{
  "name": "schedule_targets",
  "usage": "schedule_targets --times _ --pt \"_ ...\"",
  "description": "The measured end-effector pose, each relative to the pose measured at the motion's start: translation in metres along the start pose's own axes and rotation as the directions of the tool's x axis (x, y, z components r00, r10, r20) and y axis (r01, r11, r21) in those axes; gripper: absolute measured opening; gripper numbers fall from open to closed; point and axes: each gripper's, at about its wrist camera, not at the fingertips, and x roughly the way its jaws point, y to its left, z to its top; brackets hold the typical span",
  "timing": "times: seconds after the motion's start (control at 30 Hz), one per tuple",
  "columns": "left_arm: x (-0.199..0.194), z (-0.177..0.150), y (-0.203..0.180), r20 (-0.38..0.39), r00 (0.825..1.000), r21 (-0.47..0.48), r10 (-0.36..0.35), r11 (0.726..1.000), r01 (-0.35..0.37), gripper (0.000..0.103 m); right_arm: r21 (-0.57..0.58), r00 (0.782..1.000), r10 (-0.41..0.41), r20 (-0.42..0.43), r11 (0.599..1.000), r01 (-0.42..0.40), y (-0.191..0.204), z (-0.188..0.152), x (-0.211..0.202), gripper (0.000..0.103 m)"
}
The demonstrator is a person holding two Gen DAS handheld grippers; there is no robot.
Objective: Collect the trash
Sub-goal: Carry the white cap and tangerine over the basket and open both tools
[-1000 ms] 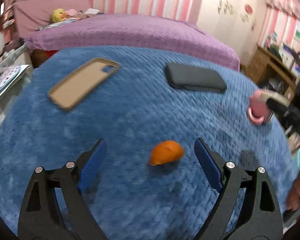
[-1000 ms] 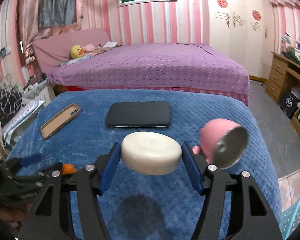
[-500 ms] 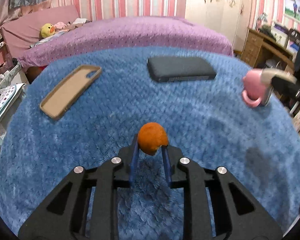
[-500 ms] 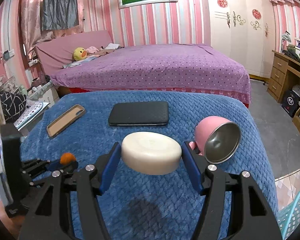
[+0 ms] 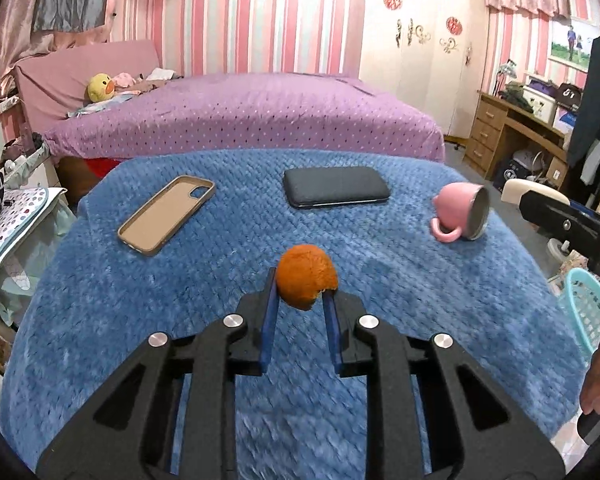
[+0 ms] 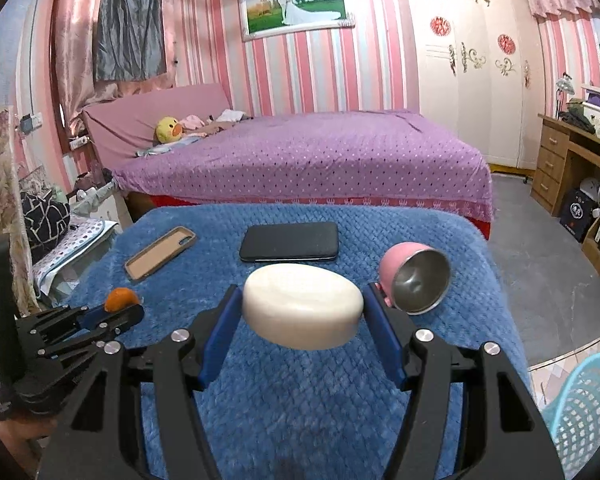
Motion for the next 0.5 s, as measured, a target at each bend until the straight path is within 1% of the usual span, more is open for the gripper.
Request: schedule_targets --times 0.1,0.2,0.37,0.5 --pt "-0.015 -0.003 -0.008 0.019 1.000 0.006 -0.007 1.000 0.007 0.020 -0.009 1.000 -0.015 0.019 1.000 0.015 -0.009 -0.001 -0.022 0.062" --pt "-0.026 -0.006 -0.019 0.033 0.999 0.008 -0.031 0.999 0.031 0.020 -0.004 0.998 -0.039 0.043 0.999 0.039 -0.025 -0.003 -0.048 0.062" --pt "-0.040 -0.007 -0.049 0.058 0.994 0.026 -0.088 0.996 0.087 0.020 0.024 0.993 -0.091 0.082 0.996 0.089 -0.065 -0.005 -0.089 0.062" --pt "-0.045 -0.002 -0.084 0.057 0.987 0.040 -0.153 0.988 0.151 0.020 0.060 0.988 -0.115 0.099 0.992 0.109 -0.102 -0.005 -0.113 0.062"
